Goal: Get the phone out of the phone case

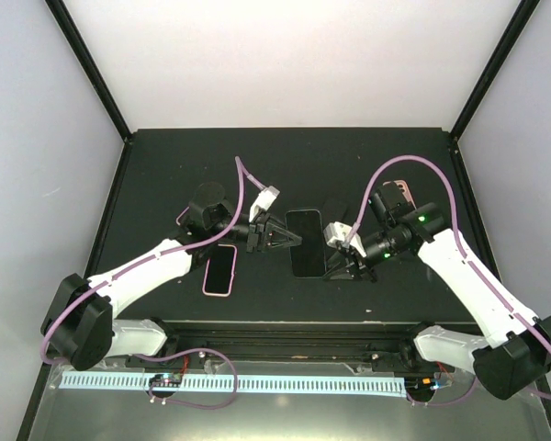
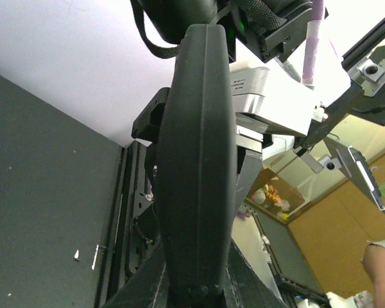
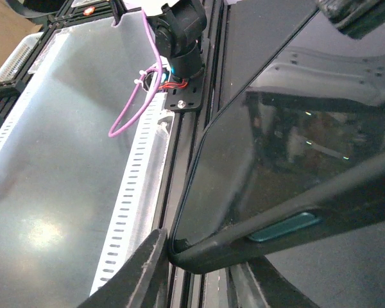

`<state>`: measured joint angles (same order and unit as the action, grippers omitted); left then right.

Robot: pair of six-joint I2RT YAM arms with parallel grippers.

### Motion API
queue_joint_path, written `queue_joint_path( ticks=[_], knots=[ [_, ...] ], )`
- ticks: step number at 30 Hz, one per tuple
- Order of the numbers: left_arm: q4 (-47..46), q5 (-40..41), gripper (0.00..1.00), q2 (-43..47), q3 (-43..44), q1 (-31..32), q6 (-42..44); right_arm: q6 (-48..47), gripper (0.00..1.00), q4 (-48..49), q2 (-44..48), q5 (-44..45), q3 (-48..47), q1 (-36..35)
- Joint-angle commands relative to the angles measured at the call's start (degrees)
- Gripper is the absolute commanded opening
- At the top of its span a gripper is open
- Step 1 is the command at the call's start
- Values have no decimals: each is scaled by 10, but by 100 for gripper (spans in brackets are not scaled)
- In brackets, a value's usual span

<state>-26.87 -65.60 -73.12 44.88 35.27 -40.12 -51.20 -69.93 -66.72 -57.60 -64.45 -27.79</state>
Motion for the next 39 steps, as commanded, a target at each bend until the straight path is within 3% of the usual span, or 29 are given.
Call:
queue_joint_path(
  ticks=[1,20,27,39],
  knots=[
    [-39,-4,2,1,14,-4,-11,-35,22,12,20,-1,5,-10],
    [-89,-76,2,19,17,-1,-113,-115,15,46,-13,83,1,-19],
    [-85,-98,1,28,13,5,-123,-108,16,90,-1,107,28,-19],
    [-78,-113,2,34,14,25,-118,-132,19,79,-4,122,17,-18]
  ],
)
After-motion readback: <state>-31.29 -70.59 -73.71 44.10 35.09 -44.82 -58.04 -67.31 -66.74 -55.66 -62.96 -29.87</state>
